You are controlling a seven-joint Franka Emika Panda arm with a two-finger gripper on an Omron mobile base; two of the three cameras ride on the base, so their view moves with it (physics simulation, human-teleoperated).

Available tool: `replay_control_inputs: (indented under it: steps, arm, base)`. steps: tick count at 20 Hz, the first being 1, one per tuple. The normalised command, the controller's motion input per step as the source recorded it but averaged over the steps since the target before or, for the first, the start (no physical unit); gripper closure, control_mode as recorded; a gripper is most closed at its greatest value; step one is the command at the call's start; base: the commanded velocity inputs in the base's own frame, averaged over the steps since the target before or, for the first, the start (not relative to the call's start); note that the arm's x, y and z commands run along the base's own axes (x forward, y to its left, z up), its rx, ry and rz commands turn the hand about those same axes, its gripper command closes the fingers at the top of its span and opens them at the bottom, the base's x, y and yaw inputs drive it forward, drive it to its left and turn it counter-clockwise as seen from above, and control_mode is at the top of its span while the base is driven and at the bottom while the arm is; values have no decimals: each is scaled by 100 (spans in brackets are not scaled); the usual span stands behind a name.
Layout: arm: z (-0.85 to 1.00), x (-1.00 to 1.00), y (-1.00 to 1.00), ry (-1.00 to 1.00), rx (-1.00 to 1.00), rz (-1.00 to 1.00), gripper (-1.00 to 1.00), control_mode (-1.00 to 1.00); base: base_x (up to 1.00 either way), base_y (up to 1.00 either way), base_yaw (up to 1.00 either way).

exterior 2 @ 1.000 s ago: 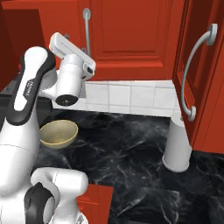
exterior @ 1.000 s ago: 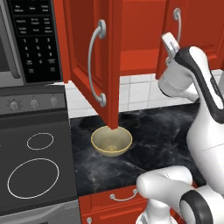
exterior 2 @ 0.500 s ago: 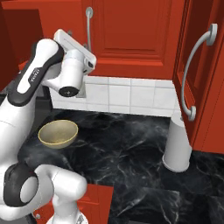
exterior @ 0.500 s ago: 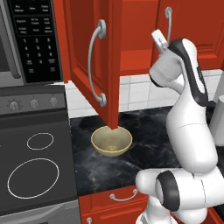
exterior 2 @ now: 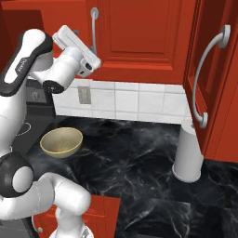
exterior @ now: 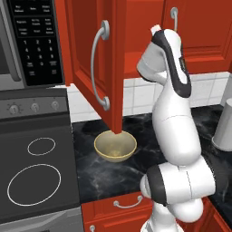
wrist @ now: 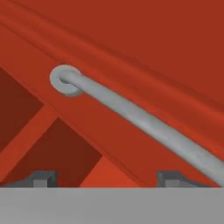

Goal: Open the cabinet and move the ladle to the pot. Then close the cabinet.

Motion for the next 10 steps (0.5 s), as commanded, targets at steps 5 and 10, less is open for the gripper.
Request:
replay_control_inputs:
  steps: [5,10]
  arm:
    - [10,-9,7,0,0,0,-100,-100]
    - [28,-90,1,0,0,1,-100,-100]
  base:
    - [0,0,0]
    - [0,0,0]
